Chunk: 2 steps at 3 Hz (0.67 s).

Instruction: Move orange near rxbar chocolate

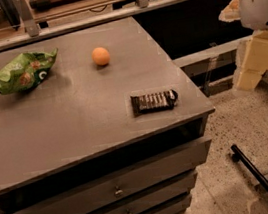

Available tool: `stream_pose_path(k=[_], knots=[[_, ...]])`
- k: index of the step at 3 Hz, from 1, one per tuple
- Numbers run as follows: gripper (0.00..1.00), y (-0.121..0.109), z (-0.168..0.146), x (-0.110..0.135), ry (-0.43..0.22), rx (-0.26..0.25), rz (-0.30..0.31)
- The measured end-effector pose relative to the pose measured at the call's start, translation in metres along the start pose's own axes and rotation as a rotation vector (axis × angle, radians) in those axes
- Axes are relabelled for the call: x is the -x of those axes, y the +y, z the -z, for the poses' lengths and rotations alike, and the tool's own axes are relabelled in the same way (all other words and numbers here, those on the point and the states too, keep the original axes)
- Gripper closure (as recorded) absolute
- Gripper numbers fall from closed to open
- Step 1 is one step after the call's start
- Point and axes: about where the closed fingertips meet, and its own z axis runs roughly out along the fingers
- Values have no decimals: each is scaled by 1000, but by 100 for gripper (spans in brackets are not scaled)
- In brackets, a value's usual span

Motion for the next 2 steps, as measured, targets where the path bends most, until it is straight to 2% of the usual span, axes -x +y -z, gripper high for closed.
stream_pose_path(k=[1,2], knots=[[0,-66,-36,70,-184,-8,111],[0,-109,-65,129,-304,-5,189]])
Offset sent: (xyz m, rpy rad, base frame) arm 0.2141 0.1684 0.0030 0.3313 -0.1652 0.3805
